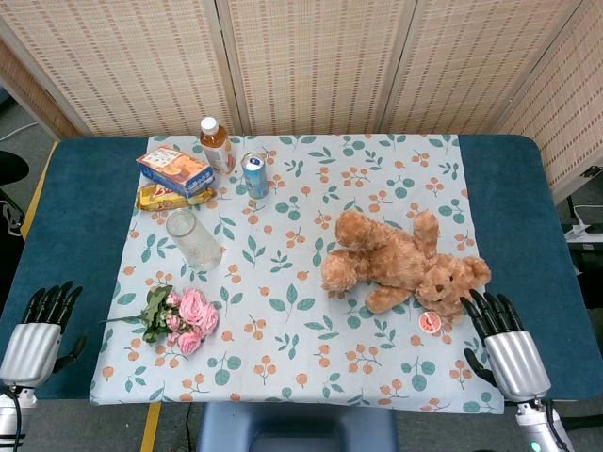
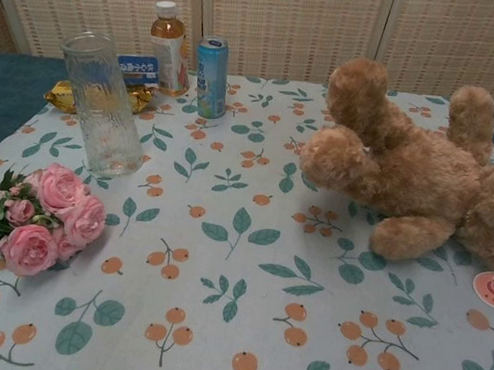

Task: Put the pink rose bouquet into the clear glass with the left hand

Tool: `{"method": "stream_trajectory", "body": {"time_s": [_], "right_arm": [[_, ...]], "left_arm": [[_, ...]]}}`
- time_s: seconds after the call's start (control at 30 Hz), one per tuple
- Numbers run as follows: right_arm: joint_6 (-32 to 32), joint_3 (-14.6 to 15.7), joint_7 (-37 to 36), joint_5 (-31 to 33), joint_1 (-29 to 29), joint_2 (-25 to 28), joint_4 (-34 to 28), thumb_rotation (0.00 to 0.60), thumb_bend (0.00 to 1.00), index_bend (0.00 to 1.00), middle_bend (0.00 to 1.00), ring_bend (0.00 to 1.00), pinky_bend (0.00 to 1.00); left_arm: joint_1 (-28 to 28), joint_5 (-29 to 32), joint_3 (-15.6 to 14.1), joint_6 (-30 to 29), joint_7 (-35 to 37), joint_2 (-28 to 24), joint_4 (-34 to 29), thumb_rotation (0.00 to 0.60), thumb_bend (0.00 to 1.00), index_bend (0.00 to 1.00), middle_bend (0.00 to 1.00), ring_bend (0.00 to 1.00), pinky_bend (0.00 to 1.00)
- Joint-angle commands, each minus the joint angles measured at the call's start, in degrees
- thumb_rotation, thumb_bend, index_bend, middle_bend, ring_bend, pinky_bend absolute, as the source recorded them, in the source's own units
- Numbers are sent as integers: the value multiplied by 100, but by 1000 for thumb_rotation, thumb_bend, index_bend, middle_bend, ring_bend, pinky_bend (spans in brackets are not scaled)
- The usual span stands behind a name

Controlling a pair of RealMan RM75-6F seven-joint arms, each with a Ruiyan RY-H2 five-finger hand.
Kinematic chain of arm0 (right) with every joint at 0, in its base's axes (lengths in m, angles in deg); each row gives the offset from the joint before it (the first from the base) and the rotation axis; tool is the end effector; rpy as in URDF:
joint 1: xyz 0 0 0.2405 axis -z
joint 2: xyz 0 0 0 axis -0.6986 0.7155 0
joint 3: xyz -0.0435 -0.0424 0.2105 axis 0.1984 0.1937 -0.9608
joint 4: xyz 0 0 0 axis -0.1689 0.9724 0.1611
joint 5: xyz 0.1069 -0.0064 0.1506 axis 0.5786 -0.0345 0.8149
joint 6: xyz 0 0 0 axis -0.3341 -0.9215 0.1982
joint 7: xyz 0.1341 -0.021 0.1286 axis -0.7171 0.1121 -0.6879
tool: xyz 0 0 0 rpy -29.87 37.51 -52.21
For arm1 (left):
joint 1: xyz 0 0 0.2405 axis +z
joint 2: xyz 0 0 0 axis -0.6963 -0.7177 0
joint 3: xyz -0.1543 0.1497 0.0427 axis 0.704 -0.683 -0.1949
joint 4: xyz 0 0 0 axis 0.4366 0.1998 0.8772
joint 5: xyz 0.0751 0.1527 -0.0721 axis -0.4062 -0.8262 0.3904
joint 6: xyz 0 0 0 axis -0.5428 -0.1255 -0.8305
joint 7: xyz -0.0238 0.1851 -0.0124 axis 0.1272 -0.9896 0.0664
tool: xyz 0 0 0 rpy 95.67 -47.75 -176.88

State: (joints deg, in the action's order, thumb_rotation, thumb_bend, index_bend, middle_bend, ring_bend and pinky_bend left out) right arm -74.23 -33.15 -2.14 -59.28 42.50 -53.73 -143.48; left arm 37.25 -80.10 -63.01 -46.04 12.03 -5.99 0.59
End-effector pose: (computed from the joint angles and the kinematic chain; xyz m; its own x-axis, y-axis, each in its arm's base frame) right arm -0.2342 -0.1849 0.1126 0.4946 -0.0697 0.8663 -0.8644 -0.1434 0.4820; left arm -0.2910 0.2237 0.1311 0.5278 0.0415 0.8484 0.8486 -0.0697 -0.5245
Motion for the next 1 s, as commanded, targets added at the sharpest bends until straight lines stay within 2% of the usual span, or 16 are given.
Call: {"method": "stream_trajectory", "body": {"time_s": [0.03, 0.23, 0.43, 0.7, 1.0], "right_arm": [[5, -2, -4, 2, -3, 0, -2, 600, 290, 0, 0, 0, 0], [-22, -22, -40, -7, -4, 3, -17, 600, 289, 0, 0, 0, 0], [35, 31, -30, -75, -22, -6, -2, 600, 290, 0, 0, 0, 0], [64, 76, -51, -133, -29, 5, -2, 600, 290, 0, 0, 0, 0], [66, 92, -55, -156, -26, 22, -21, 600, 290, 0, 0, 0, 0]], "left_arm": [[-29, -19, -44, 95, -3, 29, -20, 600, 380, 0, 10, 0, 45], [-360, -217, -212, 706, 158, 156, -300, 600, 378, 0, 0, 0, 80], [-905, 29, -14, 1549, 130, 223, -795, 600, 372, 0, 0, 0, 139], [-1508, 1026, 306, 2659, -668, 262, -1378, 600, 368, 0, 0, 0, 175], [-1981, 2041, 439, 3171, -1720, 386, -1717, 599, 361, 0, 3, 11, 183]]}}
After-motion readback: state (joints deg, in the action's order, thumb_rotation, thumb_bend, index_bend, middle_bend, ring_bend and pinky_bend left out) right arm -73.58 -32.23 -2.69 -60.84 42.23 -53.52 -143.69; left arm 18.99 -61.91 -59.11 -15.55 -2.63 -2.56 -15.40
